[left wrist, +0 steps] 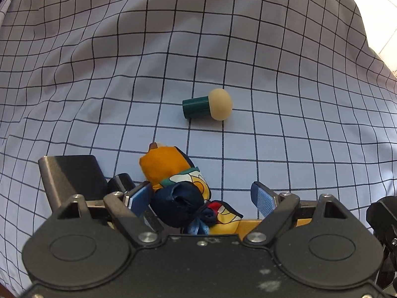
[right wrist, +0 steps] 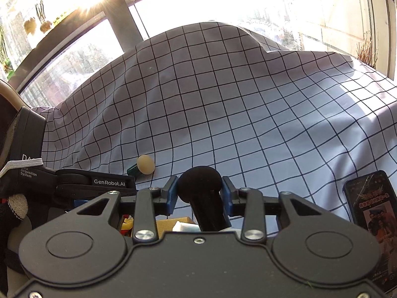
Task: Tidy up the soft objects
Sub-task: 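Close the left tool on the patterned scarf while the right tool grasps the black brush, then carry the scarf and brush into the gold tray and open both tools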
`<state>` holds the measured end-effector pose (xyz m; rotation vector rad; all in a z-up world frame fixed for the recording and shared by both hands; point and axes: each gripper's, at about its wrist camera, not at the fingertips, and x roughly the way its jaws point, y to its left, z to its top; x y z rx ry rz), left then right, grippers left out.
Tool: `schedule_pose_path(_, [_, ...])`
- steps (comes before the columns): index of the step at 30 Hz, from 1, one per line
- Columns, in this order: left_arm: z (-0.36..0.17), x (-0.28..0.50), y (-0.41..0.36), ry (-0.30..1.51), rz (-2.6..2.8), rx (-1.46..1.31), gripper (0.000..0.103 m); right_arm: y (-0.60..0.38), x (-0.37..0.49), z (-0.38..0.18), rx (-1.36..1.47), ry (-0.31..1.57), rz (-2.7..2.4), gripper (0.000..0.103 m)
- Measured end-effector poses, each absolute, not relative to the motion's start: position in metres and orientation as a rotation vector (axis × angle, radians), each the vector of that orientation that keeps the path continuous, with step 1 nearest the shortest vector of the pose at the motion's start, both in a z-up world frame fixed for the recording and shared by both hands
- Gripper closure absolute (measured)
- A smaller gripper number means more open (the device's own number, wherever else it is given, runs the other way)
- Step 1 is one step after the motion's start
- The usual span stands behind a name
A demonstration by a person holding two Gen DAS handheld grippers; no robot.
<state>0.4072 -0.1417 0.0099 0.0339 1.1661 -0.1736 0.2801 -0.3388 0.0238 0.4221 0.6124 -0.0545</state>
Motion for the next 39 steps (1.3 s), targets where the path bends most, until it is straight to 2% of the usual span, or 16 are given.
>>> schedule_pose_path(9, [-0.001,0.414,-0.161,1.169,-0.152,0.102,0.018,-0.342,0.281,0.023,0.422,0.614,-0.056,0.065])
schedule_pose_path(11, [-0.002,0.416,-0.162,1.168,-0.15,0.104,0.021,-0.342,0.281,0.023,0.423,0.612,-0.055,0.065])
schedule_pose_path(12, [-0.002,0.416,-0.163,1.166,-0.148,0.112,0.03,-0.342,0.281,0.024,0.422,0.612,-0.054,0.065])
schedule_pose_path(13, [-0.002,0.417,-0.164,1.162,-0.144,0.126,0.046,-0.341,0.281,0.023,0.419,0.613,-0.052,0.065])
schedule_pose_path(15, [-0.002,0.418,-0.166,1.148,-0.141,0.164,0.066,-0.34,0.281,0.023,0.415,0.615,-0.049,0.065])
schedule_pose_path(20, [0.009,0.417,-0.157,1.137,-0.159,0.11,0.067,-0.34,0.281,0.023,0.407,0.607,-0.047,0.065])
schedule_pose_path(25, [0.044,0.393,-0.152,1.072,-0.205,0.092,0.067,-0.343,0.282,0.022,0.412,0.602,-0.061,0.065])
schedule_pose_path(33, [0.108,0.31,-0.128,0.989,-0.355,0.073,0.067,-0.344,0.28,0.019,0.377,0.586,-0.085,0.065])
schedule_pose_path(39, [0.124,0.236,-0.092,0.994,-0.41,0.058,0.066,-0.349,0.275,0.015,0.376,0.568,-0.124,0.065])
